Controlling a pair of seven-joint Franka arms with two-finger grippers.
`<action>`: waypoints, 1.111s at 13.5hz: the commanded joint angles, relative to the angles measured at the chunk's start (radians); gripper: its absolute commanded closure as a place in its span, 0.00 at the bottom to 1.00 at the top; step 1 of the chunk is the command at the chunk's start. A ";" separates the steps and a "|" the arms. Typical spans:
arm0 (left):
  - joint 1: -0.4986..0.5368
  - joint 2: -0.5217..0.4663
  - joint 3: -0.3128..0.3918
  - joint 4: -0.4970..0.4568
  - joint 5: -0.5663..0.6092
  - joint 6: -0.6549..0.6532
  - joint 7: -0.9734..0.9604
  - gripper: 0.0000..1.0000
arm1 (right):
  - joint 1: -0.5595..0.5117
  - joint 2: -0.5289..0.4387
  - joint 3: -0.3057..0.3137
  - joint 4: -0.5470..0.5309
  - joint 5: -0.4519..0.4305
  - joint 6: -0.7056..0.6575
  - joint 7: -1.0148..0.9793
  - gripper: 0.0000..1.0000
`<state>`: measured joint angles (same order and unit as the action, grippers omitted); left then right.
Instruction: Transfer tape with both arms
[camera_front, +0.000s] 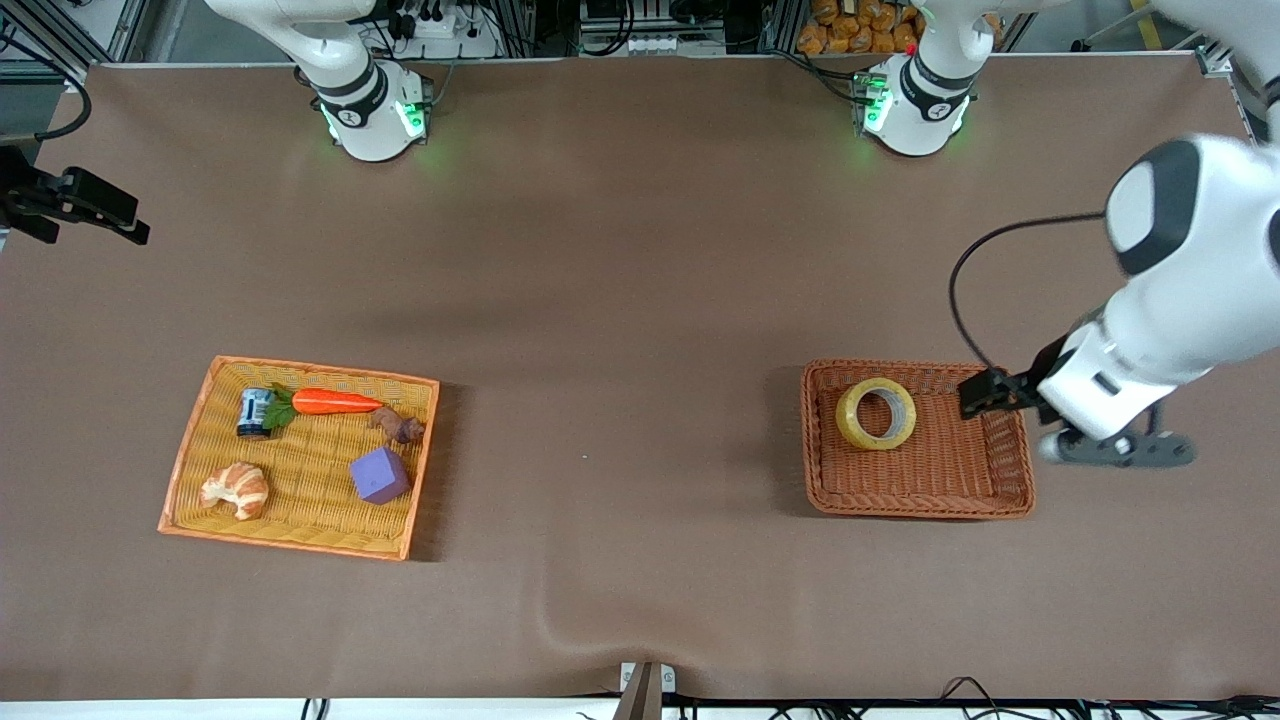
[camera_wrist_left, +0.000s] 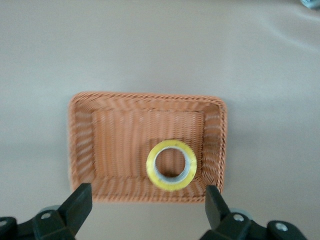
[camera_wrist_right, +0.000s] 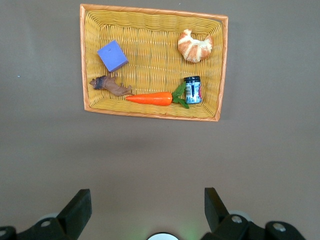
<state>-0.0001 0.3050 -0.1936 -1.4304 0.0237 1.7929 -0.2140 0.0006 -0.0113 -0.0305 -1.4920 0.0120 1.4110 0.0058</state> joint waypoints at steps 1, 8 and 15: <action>0.006 -0.104 0.002 -0.016 0.045 -0.108 -0.093 0.00 | 0.007 -0.019 -0.002 -0.016 -0.017 -0.003 0.017 0.00; 0.090 -0.247 0.005 -0.041 0.052 -0.190 -0.105 0.00 | 0.005 -0.018 -0.002 -0.016 -0.017 -0.006 0.017 0.00; 0.135 -0.308 0.003 -0.096 -0.021 -0.263 -0.097 0.00 | 0.004 -0.018 -0.003 -0.016 -0.015 -0.007 0.017 0.00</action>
<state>0.1215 0.0281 -0.1857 -1.4934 0.0212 1.5548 -0.3034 0.0005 -0.0113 -0.0322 -1.4928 0.0119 1.4068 0.0080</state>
